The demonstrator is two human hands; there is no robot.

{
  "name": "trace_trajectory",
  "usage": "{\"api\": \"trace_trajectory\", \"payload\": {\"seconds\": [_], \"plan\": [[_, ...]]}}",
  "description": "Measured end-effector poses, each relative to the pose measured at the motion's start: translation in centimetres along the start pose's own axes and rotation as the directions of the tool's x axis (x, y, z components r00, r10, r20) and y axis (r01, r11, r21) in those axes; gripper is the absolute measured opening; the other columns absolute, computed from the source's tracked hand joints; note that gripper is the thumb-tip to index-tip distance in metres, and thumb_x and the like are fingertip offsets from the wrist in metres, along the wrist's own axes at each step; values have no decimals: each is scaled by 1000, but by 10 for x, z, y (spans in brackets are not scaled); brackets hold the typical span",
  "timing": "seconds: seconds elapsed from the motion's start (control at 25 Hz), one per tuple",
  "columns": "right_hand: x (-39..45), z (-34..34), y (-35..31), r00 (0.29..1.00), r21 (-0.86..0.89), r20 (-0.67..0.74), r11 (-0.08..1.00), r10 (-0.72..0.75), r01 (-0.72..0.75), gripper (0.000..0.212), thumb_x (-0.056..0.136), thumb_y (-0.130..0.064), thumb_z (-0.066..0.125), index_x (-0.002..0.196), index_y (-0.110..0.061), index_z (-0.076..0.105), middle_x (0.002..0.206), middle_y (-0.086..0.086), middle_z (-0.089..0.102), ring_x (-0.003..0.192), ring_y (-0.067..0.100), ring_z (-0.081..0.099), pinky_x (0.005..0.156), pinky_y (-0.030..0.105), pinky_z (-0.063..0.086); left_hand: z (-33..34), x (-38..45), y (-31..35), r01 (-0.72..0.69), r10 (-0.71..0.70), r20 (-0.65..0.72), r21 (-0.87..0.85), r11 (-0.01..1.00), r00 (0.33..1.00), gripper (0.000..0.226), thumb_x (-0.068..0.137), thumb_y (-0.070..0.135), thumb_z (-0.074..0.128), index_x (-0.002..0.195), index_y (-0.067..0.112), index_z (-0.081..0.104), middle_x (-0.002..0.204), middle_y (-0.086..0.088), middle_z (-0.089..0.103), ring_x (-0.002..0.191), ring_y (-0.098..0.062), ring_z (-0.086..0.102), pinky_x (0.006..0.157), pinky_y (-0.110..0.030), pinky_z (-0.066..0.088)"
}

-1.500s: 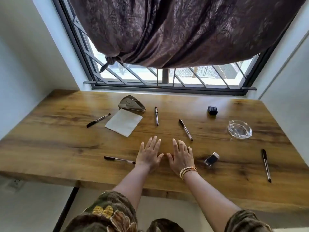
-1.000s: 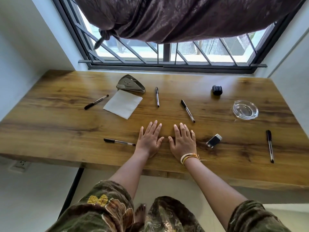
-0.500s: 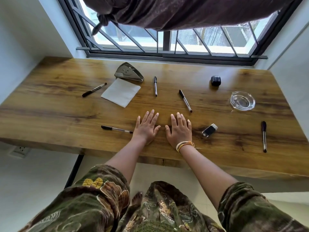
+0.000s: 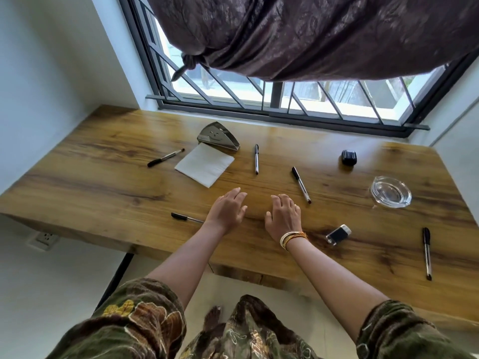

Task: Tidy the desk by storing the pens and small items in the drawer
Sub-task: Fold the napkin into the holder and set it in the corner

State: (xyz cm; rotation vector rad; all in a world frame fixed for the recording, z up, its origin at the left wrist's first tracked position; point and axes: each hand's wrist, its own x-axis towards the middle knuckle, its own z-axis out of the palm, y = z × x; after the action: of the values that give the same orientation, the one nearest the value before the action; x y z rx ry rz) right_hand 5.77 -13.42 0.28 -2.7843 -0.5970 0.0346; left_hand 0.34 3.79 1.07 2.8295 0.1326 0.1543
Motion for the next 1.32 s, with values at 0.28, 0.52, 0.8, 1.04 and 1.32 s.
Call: {"api": "trace_trajectory", "payload": {"seconds": [0.28, 0.52, 0.8, 1.04, 1.32], "plan": [[60, 2, -68, 997, 175, 12, 982, -74, 71, 44, 86, -15, 55, 129, -9, 53, 127, 14, 56, 115, 28, 55, 94, 40, 48, -30, 23, -87, 204, -238, -172, -193, 960, 956, 33, 91, 5, 55, 123, 1, 58, 126, -18, 57, 106, -32, 63, 90, -38, 54], [124, 14, -127, 996, 264, 92, 964, -6, -19, 50, 87, -19, 58, 134, -9, 44, 129, 19, 50, 113, 34, 55, 89, 41, 52, -45, 67, -163, 377, -428, -171, -265, 887, 887, 37, 90, 7, 57, 127, 1, 57, 128, -22, 58, 119, -35, 53, 99, -40, 44], [178, 28, -156, 985, 111, 101, 983, 136, -148, 61, 91, -41, 55, 141, -12, 35, 134, 14, 47, 120, 31, 48, 93, 43, 44, -34, 79, -220, 352, -393, -143, -246, 903, 908, 43, 86, 27, 67, 122, 4, 62, 122, -13, 60, 116, -30, 52, 99, -36, 40], [180, 41, -159, 982, 26, 48, 983, 181, -182, 56, 90, -44, 57, 134, -12, 44, 132, 12, 45, 118, 31, 44, 96, 44, 41, -25, 70, -223, 311, -366, -221, -246, 918, 904, 44, 87, 29, 64, 126, 10, 62, 127, -7, 57, 120, -27, 50, 103, -36, 37], [195, 31, -162, 941, 211, 210, 928, 265, -308, 48, 84, -34, 68, 126, -14, 57, 123, 9, 60, 112, 27, 55, 93, 40, 44, -25, 69, -222, 290, -347, -242, -243, 926, 906, 44, 87, 31, 64, 126, 12, 62, 128, -5, 56, 122, -23, 50, 102, -35, 38]]}}
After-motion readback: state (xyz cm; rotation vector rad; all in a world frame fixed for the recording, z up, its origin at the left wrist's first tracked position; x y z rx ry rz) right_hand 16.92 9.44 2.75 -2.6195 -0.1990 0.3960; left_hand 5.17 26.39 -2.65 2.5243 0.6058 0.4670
